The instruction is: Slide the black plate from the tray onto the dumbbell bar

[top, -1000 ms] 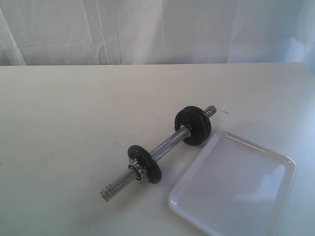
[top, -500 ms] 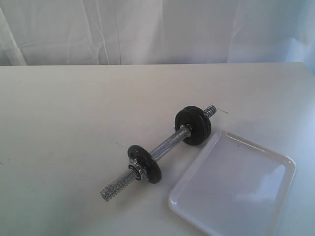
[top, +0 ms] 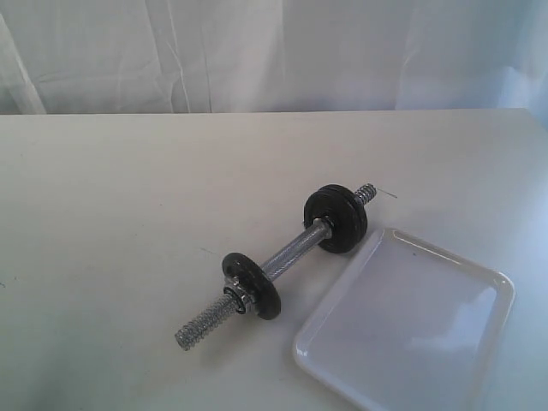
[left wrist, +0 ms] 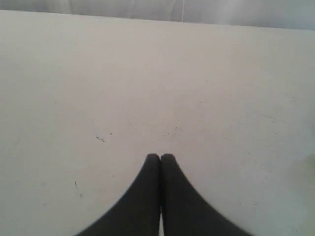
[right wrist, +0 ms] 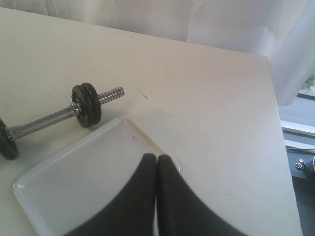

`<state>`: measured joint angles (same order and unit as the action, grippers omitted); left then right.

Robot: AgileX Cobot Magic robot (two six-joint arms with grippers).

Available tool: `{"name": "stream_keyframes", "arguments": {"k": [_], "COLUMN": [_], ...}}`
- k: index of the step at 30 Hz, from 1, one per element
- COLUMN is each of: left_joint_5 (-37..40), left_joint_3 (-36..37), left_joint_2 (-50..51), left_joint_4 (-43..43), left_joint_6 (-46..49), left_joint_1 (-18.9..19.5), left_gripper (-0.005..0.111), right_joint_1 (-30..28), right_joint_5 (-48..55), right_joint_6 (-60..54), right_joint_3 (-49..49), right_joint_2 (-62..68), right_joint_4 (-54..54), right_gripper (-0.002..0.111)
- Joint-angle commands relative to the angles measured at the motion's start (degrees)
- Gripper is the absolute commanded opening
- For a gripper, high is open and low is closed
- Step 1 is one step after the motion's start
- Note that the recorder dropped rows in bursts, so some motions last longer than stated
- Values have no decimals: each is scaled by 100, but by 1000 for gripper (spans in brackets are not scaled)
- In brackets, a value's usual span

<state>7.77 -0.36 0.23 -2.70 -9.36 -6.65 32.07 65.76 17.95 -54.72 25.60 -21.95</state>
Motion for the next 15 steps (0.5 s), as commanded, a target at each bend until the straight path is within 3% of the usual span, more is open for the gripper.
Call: {"name": "stream_keyframes", "arguments": {"k": [1, 7, 10, 15], "left_joint_5": [-169, -168, -168, -11], "left_joint_3": [36, 36, 36, 36], "left_joint_2": [-23, -23, -23, -23], "left_joint_4": [-39, -39, -39, -19], "left_joint_6": [-51, -26, 577, 1013], "left_joint_1": [22, 167, 428, 432], "left_gripper": [0, 0, 0, 0], "right_joint_1": [-10, -10, -10, -10], "right_joint_5": [-29, -29, -29, -29], "right_joint_6": [35, 35, 35, 35], "right_joint_3": [22, 22, 22, 22], "right_joint_2": [-33, -33, -33, -33], "right_joint_4": [-49, -49, -60, -60], "right_gripper": [0, 0, 0, 0]}}
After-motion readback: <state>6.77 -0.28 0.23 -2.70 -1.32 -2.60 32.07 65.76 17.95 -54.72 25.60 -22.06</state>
